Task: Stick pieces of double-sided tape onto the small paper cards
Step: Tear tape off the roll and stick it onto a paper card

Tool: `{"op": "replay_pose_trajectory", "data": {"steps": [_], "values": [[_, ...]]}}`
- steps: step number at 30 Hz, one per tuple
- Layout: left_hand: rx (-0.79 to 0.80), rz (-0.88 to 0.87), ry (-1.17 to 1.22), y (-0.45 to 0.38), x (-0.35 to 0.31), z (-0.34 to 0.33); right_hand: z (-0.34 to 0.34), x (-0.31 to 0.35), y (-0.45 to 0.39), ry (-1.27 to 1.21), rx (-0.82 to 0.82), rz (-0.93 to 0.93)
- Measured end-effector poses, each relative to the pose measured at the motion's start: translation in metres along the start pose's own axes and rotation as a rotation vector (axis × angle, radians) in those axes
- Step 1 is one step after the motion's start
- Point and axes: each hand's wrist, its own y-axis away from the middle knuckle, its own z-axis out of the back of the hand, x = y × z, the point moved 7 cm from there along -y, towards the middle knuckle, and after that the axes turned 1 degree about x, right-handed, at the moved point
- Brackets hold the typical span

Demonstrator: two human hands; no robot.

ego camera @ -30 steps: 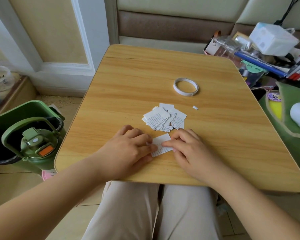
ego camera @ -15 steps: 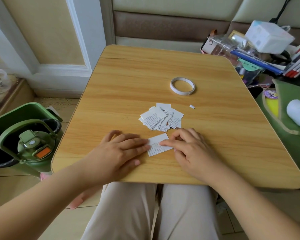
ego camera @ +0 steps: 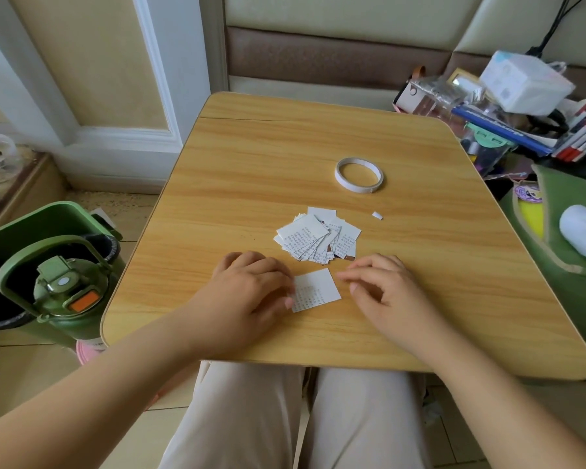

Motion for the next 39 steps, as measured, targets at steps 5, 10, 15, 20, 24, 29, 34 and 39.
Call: {"op": "replay_pose_trajectory", "data": {"steps": [5, 10, 15, 20, 24, 29, 34, 39], "values": [[-0.054, 0.079, -0.01, -0.009, 0.001, -0.005, 0.005, 0.005, -0.043, 0.038, -0.046, -0.128], [-0.163, 0.051, -0.095, -0.001, -0.004, -0.005, -0.014, 0.002, -0.084, 0.149, 0.032, -0.256], [-0.139, 0.006, -0.156, 0.011, -0.006, -0.012, -0.031, 0.005, -0.1, 0.136, 0.097, -0.263], [-0.152, 0.02, -0.125, 0.015, -0.006, -0.013, -0.025, 0.013, -0.1, 0.06, -0.002, -0.21], [-0.202, 0.061, -0.112, 0.006, -0.008, -0.006, -0.014, 0.013, -0.094, -0.108, -0.094, -0.252], [-0.173, -0.015, -0.253, 0.006, -0.013, -0.012, 0.022, 0.003, -0.073, -0.277, -0.217, -0.336], [-0.161, -0.046, -0.286, 0.017, -0.012, -0.016, 0.027, -0.008, -0.047, -0.44, -0.058, -0.446], [-0.148, -0.046, -0.336, 0.017, -0.014, -0.014, 0.01, -0.014, -0.029, -0.411, 0.072, -0.502]]}}
